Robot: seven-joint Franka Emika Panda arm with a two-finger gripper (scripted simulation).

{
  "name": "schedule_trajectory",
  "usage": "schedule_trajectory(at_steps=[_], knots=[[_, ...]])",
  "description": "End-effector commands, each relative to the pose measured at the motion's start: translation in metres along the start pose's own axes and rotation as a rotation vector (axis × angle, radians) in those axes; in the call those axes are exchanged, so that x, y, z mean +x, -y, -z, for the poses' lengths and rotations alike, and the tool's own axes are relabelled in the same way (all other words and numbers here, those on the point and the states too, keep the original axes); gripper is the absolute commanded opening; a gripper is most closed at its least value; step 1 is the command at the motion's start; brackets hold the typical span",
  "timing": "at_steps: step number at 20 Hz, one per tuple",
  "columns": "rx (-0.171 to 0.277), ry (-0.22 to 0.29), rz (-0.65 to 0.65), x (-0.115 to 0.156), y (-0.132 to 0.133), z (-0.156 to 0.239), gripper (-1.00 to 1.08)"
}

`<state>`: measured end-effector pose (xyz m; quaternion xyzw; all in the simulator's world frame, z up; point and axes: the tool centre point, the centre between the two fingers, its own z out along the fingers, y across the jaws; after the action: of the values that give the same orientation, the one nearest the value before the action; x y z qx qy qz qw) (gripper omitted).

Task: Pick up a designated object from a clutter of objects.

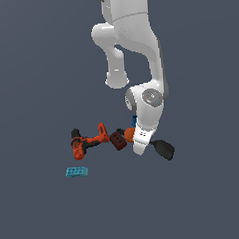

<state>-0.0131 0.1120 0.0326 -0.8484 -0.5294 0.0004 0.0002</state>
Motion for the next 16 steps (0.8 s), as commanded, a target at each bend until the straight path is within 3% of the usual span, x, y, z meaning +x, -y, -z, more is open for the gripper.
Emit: schedule_trajectory(at_steps=[1, 6, 7, 16], knots=[[-0.001, 0.0, 0.001, 0.0001, -0.0001, -0.0092, 1.0], [-0.001, 0.0, 0.001, 0.0003, -0.0005, -0.0156, 1.0], [-0.001, 0.0, 0.001, 0.0003, -0.0006, -0.0156, -1.0], [-0.001, 0.0, 0.001, 0.0003, -0.0005, -0.0156, -1.0]])
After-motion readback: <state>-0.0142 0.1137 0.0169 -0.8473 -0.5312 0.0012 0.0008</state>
